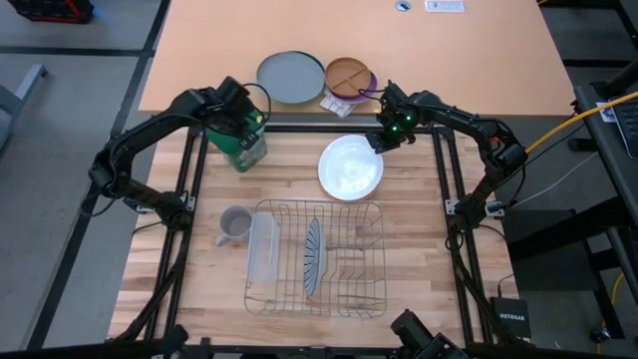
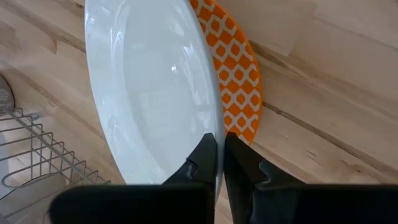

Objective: Sort dishes
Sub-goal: Put the white plate in the dish rack

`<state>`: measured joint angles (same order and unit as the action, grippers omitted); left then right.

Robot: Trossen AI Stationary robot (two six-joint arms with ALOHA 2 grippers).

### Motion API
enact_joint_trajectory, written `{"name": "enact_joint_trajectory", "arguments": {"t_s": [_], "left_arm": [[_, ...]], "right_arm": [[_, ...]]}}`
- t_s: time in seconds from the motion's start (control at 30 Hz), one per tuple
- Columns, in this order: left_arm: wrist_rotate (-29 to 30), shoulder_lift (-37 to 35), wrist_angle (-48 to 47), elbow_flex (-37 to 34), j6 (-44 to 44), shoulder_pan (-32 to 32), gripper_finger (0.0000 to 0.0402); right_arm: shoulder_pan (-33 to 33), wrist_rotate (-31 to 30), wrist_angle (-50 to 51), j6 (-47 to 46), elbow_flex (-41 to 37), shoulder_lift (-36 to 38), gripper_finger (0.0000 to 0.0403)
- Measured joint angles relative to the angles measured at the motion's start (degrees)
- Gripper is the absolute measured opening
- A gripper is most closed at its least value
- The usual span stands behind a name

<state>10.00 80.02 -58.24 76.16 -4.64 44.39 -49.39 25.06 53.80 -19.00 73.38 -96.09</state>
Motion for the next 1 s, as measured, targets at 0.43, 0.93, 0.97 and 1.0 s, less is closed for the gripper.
{"name": "enact_joint_trajectory", "arguments": {"t_s": [0.43, 0.93, 0.97, 1.0], "left_arm": [[-16.0, -3.23, 18.79, 0.04, 2.82, -3.23, 0.0], [-23.01, 11.69, 36.65, 0.04, 0.97, -11.75, 0.009], [-23.12, 12.42, 37.16, 0.04, 2.61, -11.97, 0.01], [-23.45, 13.09, 37.55, 0.04, 4.47, -12.21, 0.011]], "right_arm": [[0.0, -0.02, -0.09, 0.0, 0.0, 0.0, 0.0019], [0.02, 0.0, -0.09, 0.0, 0.0, 0.0, 0.0016], [0.02, 0.01, -0.1, 0.0, 0.0, 0.0, 0.0016], [0.1, 0.02, -0.09, 0.0, 0.0, 0.0, 0.0017]]}}
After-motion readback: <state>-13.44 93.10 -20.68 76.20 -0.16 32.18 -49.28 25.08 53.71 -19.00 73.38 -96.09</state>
